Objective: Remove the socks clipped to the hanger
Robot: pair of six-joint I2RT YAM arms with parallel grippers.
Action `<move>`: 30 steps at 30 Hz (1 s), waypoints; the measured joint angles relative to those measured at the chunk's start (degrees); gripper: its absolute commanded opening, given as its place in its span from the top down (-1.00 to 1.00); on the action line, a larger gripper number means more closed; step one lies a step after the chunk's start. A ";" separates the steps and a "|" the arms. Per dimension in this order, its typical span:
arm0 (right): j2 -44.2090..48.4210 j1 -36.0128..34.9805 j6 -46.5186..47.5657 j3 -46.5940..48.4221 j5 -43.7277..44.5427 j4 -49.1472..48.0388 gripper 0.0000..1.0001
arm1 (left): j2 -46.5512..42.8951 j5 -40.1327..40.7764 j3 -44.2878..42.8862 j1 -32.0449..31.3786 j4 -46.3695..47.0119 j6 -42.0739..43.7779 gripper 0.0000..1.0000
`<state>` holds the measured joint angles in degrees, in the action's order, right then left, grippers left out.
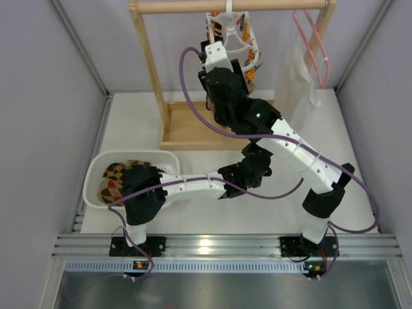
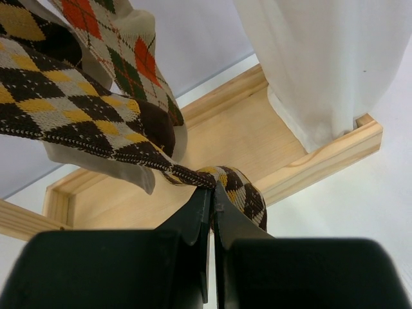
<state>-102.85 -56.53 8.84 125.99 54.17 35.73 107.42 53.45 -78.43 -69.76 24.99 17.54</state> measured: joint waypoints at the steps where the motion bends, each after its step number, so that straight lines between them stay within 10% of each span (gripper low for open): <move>1: -0.35 0.11 0.00 0.02 -0.13 -0.13 -0.13 | 0.00 0.00 0.00 0.00 0.00 -0.09 1.00; 16: -3.87 1.22 2.64 0.11 3.45 -5.27 0.18 | 0.00 -0.04 0.02 -0.04 0.00 -1.11 1.00; 23: -3.87 1.22 3.54 0.11 5.35 -6.80 0.73 | -0.02 -0.59 1.22 -0.02 0.07 -2.64 1.00; 30: -3.87 1.22 3.37 0.11 5.66 -6.97 0.49 | -0.26 -1.53 3.80 0.11 0.17 -5.20 1.00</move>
<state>-106.72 -55.31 12.21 126.10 59.83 28.75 107.15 51.92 -74.63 -69.65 25.17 12.34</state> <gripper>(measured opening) 0.234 0.014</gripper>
